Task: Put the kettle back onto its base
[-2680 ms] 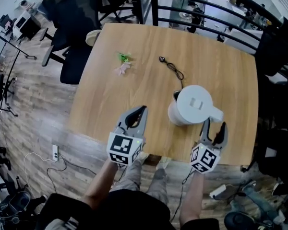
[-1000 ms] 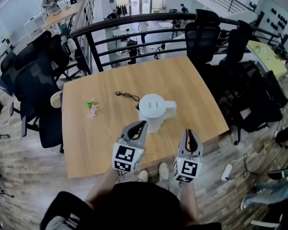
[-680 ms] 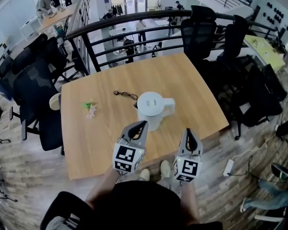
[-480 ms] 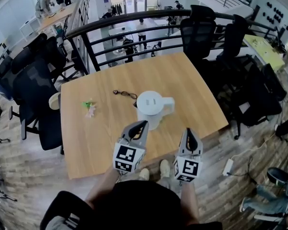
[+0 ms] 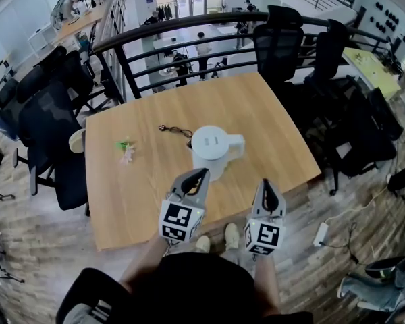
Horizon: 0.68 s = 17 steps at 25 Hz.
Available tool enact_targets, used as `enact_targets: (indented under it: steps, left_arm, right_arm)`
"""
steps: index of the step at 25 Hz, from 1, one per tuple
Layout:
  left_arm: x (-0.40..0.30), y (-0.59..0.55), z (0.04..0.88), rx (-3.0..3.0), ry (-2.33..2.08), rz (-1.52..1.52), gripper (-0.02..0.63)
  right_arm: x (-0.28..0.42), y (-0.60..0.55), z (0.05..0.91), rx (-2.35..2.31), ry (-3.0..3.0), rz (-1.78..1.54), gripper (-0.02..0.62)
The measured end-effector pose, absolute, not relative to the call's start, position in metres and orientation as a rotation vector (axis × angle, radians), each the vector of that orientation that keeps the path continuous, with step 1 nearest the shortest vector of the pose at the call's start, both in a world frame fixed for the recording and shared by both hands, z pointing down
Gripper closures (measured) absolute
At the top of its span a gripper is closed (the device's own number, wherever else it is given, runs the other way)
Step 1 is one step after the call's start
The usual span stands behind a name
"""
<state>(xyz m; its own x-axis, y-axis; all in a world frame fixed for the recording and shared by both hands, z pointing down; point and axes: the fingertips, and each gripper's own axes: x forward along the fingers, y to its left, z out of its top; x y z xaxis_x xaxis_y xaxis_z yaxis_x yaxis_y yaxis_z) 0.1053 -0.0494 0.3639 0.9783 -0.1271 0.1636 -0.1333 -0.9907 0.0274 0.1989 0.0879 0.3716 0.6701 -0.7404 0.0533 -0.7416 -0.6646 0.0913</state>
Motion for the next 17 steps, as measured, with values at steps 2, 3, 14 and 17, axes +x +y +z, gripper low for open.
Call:
enact_targets:
  steps: [2, 3, 14, 17]
  left_arm:
    - [0.1074, -0.0488, 0.3632, 3.088, -0.203, 0.252, 0.604]
    - [0.1081, -0.0488, 0.3629, 3.088, -0.204, 0.251, 0.604]
    - [0.1049, -0.0424, 0.3589, 3.096, -0.21, 0.244, 0.604]
    - [0.1038, -0.0423, 0.3592, 3.094, -0.213, 0.245, 0.604]
  right_arm:
    - [0.2, 0.0876, 0.372, 2.772, -1.239, 0.027, 0.597]
    - [0.2007, 0.0872, 0.3717, 2.771, -1.242, 0.017, 0.597]
    - [0.1991, 0.0933, 0.3754, 2.76, -1.249, 0.034, 0.597]
    - [0.1974, 0.0923, 0.3714, 2.765, -1.253, 0.051, 0.597]
